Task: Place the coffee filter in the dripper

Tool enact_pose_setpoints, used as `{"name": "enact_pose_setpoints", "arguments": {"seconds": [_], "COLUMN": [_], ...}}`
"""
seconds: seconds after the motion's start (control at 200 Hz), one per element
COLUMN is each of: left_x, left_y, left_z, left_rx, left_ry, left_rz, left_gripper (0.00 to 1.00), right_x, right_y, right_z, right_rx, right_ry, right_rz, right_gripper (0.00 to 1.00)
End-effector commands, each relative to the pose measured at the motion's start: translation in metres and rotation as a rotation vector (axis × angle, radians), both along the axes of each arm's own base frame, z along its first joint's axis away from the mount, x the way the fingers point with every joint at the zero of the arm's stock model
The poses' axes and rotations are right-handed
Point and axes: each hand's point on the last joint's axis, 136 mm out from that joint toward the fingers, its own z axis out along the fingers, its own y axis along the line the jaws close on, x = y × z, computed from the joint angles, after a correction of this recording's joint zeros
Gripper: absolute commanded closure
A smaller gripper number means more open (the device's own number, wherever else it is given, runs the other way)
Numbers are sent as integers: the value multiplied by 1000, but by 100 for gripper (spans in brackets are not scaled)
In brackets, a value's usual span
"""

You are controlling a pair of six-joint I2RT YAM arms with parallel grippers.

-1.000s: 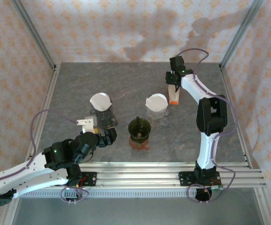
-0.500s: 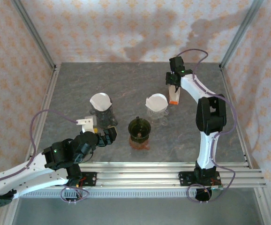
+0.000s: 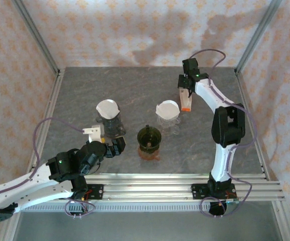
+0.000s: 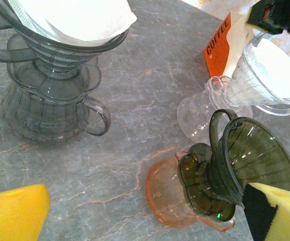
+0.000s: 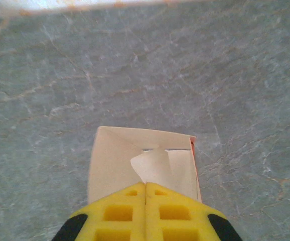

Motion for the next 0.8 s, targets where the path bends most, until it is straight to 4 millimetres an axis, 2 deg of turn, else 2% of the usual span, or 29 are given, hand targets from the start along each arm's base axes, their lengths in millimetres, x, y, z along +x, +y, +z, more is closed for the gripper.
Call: {"name": "enact_pose_setpoints", "arguments": {"seconds": [0.0, 0.255, 0.395, 0.53, 0.661, 0.691, 0.721, 0.796], "left_x": [2, 0, -1, -2, -4, -5, -5, -7], "left_y": [1, 1, 0, -1, 0, 0, 1, 3], "left_z": [4, 11, 15, 16, 18, 19, 19, 19], "left_rx": [-17, -33, -36, -52, -67, -70, -70, -72], "left_ry": [-17, -31, -33, -33, -35, -37, -36, -37], "left_rz": [6, -7, -19, -29, -37, -37, -38, -39], "left_gripper": [0, 0, 1, 1, 1, 1, 0, 1], "right_x": [-15, -58, -93, -128, -163, -168, -182, -207], "right_y": [-5, -17, -27, -28, -16, -8, -3, 15], "right_z": [52, 91, 125, 157, 180, 180, 192, 200], "right_rx": [-5, -2, 24, 87, 163, 190, 233, 330], "right_ry": [-100, -183, -262, -331, -362, -350, -371, -351], "right_rz": [-16, -53, -76, -58, 13, 44, 78, 160], "right_gripper": [100, 100, 100, 100, 100, 100, 100, 100]}}
